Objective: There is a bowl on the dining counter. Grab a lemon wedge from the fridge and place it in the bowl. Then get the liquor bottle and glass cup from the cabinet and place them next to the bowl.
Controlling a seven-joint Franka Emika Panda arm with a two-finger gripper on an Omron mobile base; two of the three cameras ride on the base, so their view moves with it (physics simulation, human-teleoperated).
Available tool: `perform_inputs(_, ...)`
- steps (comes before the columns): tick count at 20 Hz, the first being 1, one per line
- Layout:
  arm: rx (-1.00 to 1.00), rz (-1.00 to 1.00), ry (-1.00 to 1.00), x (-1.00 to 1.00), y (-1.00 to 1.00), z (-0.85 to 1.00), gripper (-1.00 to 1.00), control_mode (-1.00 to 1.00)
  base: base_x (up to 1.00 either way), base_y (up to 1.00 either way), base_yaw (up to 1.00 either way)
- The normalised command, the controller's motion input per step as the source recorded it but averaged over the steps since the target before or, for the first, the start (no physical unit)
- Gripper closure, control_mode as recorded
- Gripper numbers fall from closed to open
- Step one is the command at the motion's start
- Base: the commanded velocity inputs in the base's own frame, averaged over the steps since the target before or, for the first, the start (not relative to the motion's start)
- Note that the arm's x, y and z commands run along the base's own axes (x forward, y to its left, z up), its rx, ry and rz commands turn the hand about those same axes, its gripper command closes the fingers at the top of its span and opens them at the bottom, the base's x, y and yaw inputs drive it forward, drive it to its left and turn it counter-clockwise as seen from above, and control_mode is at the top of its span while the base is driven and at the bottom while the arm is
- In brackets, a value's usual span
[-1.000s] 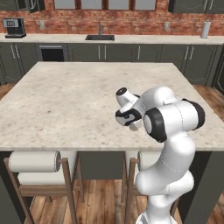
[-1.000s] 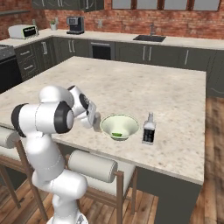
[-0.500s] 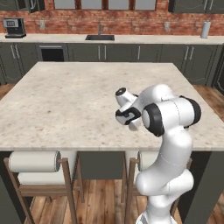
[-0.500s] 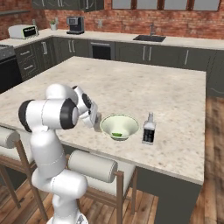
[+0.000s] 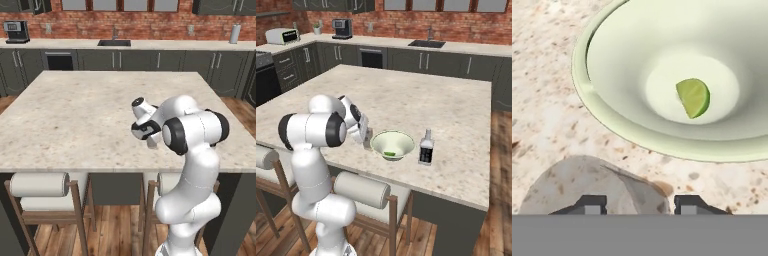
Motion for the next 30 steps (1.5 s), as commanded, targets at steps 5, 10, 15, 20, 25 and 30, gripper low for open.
perform_inputs(5,0.0,0.0,-0.07,-0.21,-0.1,0.11,-1.0,-1.0,0.0,0.0,0.0)
perform_inputs(10,0.0,0.0,-0.14,-0.38,-0.07,0.49,-1.0,-1.0,0.0,0.0,0.0)
perform_inputs(15,0.03,0.0,-0.26,-0.6,-0.02,0.97,-1.0,-1.0,0.0,0.0,0.0)
perform_inputs(20,0.07,0.05,-0.18,-0.75,-0.01,1.0,-1.0,-1.0,0.0,0.0,0.0)
perform_inputs(25,0.1,0.03,-0.01,-0.98,-0.08,1.0,-1.0,-1.0,0.0,0.0,0.0)
perform_inputs(30,0.08,0.0,0.06,-1.0,-0.12,0.83,-1.0,-1.0,0.0,0.0,0.0)
